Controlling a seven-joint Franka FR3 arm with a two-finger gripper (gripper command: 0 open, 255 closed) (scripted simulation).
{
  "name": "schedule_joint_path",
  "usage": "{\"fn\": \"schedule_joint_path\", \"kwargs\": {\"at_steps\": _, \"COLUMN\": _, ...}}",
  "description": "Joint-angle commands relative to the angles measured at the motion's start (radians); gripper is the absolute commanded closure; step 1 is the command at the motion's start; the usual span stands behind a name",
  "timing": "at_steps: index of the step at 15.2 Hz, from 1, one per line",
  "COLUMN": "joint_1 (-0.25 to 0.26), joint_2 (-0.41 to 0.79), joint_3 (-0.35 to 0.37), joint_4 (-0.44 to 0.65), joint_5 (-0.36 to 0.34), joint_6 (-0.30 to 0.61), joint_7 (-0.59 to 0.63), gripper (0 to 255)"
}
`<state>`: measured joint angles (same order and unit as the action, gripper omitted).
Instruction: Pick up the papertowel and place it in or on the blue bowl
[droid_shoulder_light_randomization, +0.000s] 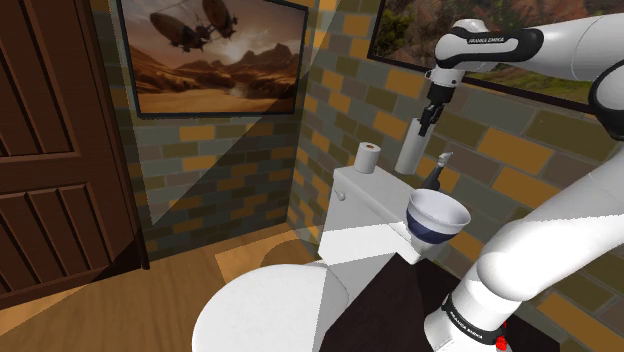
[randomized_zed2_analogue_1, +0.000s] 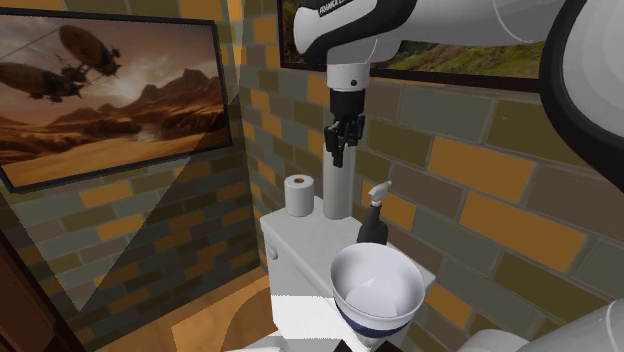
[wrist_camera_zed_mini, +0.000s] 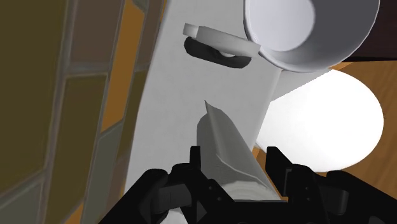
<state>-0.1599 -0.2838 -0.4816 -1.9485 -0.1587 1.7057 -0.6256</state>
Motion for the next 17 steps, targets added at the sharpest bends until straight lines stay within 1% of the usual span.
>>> {"fn": "schedule_joint_path", "kwargs": {"at_steps": 1, "joint_1": 0.001, "joint_2": 0.004, "joint_3": 0.000, "joint_4": 0.031, "joint_5": 0.002, "joint_6": -0.028, "joint_7": -0.004, "gripper": 255}}
{"fn": "schedule_joint_path", "kwargs": {"at_steps": 14, "joint_1": 0.009, "joint_2": 0.049, "joint_3": 0.001, "joint_4": 0.245, "joint_5": 0.024, "joint_6": -0.198, "joint_7": -0.026, "gripper": 255}}
{"fn": "schedule_joint_path", "kwargs": {"at_steps": 17, "joint_1": 0.003, "joint_2": -0.064, "joint_3": 0.035, "joint_4": 0.178, "joint_5": -0.018, "joint_6": -0.239, "joint_7": 0.006, "gripper": 255}}
